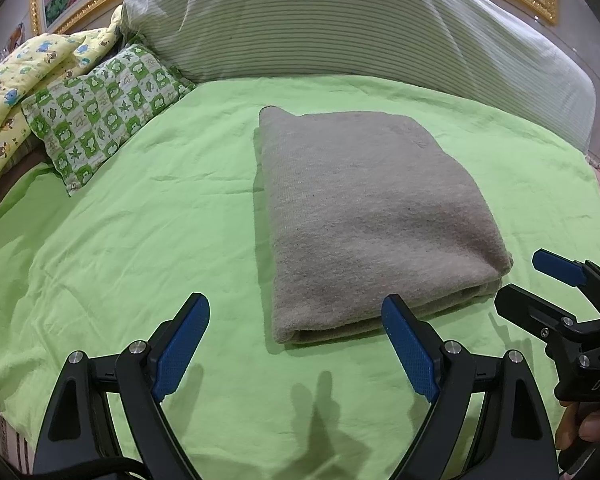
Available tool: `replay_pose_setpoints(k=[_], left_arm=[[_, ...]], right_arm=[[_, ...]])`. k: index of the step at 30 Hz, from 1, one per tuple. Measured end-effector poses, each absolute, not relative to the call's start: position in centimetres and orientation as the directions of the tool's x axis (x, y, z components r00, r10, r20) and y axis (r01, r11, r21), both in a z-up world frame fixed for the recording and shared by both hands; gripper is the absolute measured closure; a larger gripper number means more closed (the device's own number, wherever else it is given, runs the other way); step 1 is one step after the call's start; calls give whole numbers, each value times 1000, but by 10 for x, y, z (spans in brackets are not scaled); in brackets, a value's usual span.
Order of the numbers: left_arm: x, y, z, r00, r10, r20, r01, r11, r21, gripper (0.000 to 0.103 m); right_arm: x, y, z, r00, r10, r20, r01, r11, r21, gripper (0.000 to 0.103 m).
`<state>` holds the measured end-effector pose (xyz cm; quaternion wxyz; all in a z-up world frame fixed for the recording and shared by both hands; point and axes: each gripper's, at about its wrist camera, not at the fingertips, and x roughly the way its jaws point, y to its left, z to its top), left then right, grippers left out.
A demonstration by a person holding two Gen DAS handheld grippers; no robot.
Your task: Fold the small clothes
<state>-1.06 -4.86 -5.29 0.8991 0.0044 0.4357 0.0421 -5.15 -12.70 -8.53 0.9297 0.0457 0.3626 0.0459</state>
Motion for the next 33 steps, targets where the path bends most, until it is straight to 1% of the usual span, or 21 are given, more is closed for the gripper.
replay_pose_setpoints(k=[33], left_arm=[[-7, -48, -52, 615, 77, -785, -66, 997, 46, 13]], right_arm=[[-50, -129, -83, 743, 112, -660, -33, 991, 130, 4]])
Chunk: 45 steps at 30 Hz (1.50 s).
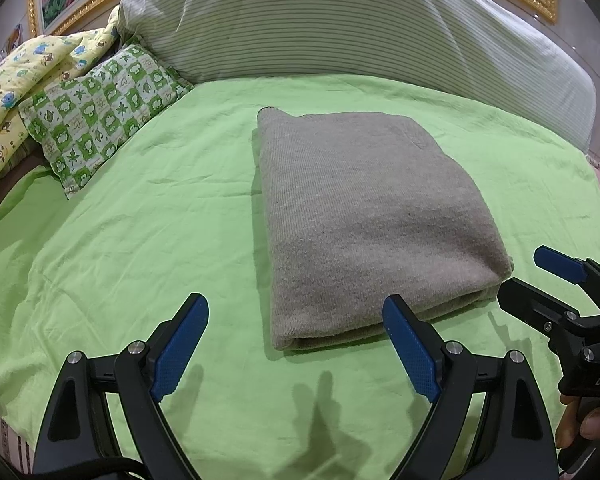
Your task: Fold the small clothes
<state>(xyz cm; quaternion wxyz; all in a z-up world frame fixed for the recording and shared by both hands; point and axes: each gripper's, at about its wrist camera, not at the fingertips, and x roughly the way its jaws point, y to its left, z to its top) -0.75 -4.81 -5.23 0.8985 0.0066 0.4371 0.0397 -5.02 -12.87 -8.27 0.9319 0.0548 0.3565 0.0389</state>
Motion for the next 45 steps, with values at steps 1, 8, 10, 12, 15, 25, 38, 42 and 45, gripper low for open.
replay_pose_setpoints(k=[1, 8, 10, 12, 15, 25, 38, 42, 45], left_arm=[[-7, -48, -52, 615, 77, -785, -66, 997, 46, 13], [-7, -48, -52, 614, 77, -786, -67, 997, 45, 13], [-6, -48, -51, 613, 75, -786, -67, 997, 42, 13], [-6, -49, -51, 615, 76, -785, -67, 997, 44, 13], [-5, -50, -51, 614, 76, -786, -68, 997, 43, 13], [-5, -50, -51, 613, 77, -786, -69, 997, 43, 13], [-7, -52, -50, 613, 85, -786, -79, 996, 47, 13], [-6, -52, -51, 608, 88, -789, -83, 995, 47, 13], [-6, -51, -51, 607, 87, -790, -84, 995, 45, 13]], right_arm=[[-50, -129, -83, 743, 113, -660, -34, 991, 132, 4], [-51, -129, -81, 744, 112, -658, -32, 991, 133, 4], [-50, -130, -81, 745, 111, -658, -30, 991, 133, 4], [-50, -130, -80, 745, 110, -658, -27, 990, 135, 4], [-50, -131, -79, 747, 109, -656, -28, 991, 134, 4], [-49, -132, -78, 747, 112, -655, -28, 990, 137, 4], [-48, -133, -77, 747, 110, -656, -25, 990, 137, 4], [-49, -132, -78, 748, 111, -654, -26, 990, 138, 4], [-48, -133, -77, 747, 109, -656, -24, 990, 137, 4]])
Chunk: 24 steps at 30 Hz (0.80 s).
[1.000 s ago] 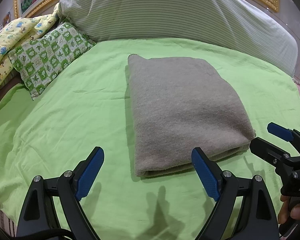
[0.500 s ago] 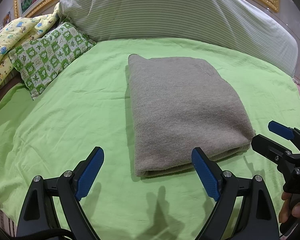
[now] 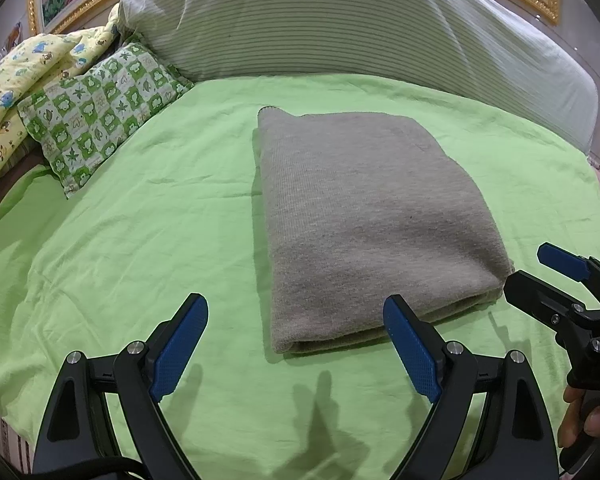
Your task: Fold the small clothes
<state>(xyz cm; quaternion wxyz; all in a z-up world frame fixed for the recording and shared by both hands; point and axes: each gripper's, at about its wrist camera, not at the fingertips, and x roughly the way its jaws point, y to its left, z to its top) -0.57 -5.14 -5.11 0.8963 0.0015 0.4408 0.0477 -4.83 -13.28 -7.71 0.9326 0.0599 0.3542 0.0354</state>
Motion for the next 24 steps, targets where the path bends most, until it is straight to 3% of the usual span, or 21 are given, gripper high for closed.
replay_pose_setpoints(k=[24], left_arm=[[8, -54, -48, 605, 81, -792, -89, 995, 33, 13]], right_arm=[[-41, -142, -76, 746, 98, -659, 3, 989, 150, 4]])
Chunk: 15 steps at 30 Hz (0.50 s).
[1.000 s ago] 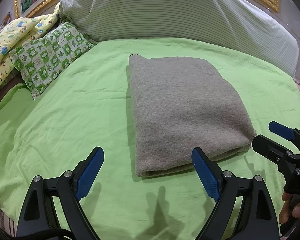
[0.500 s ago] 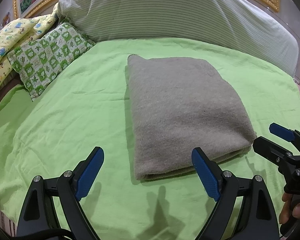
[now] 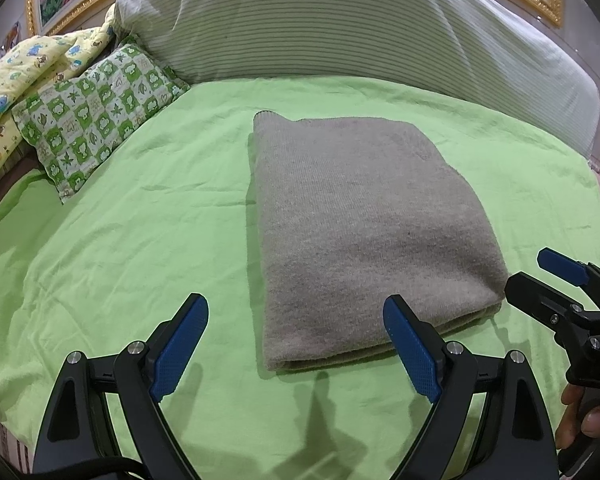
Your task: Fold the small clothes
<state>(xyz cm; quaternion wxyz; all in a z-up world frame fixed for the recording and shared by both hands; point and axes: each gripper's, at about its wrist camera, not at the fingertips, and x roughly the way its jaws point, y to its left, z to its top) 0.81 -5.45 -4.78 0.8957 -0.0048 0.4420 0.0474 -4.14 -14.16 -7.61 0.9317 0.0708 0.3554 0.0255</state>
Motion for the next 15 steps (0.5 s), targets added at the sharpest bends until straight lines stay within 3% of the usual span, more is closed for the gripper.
replay_pose_setpoints(k=[15], left_arm=[[11, -56, -49, 601, 82, -795, -91, 995, 34, 13]], right_arm=[[-39, -141, -75, 744, 100, -660, 4, 988, 154, 4]])
